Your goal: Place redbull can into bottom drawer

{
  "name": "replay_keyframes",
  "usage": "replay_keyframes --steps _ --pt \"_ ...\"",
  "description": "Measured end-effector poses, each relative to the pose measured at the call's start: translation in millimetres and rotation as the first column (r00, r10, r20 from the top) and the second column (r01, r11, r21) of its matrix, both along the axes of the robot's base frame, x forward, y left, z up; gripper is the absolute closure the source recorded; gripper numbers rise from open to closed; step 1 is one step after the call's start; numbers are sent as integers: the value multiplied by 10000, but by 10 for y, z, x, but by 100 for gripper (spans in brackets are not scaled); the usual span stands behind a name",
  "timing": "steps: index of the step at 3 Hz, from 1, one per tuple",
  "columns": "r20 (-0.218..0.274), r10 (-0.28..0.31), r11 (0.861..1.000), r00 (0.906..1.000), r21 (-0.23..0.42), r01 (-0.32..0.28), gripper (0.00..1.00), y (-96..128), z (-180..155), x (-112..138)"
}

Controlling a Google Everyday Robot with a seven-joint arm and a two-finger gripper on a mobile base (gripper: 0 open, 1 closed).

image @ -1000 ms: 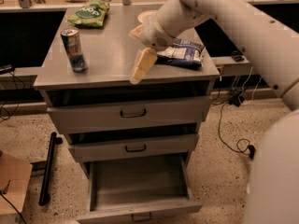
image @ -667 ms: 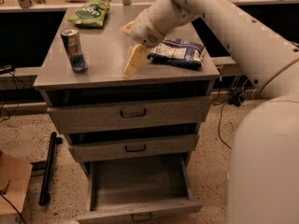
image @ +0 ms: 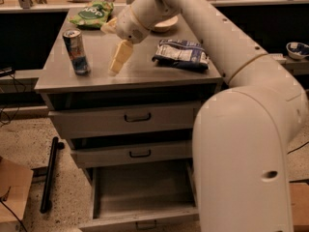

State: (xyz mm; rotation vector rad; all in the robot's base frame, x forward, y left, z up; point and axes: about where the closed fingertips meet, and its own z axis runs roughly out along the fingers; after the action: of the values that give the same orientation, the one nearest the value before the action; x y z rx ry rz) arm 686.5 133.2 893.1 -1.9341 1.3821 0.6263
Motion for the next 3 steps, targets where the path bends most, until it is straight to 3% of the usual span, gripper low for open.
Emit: replay_keyframes --steps 1,3 --pt "159 787 9969 9968 -23 -786 0 426 62 109" --pt "-50 1389 9902 9903 147 -1388 0 744 -120 131"
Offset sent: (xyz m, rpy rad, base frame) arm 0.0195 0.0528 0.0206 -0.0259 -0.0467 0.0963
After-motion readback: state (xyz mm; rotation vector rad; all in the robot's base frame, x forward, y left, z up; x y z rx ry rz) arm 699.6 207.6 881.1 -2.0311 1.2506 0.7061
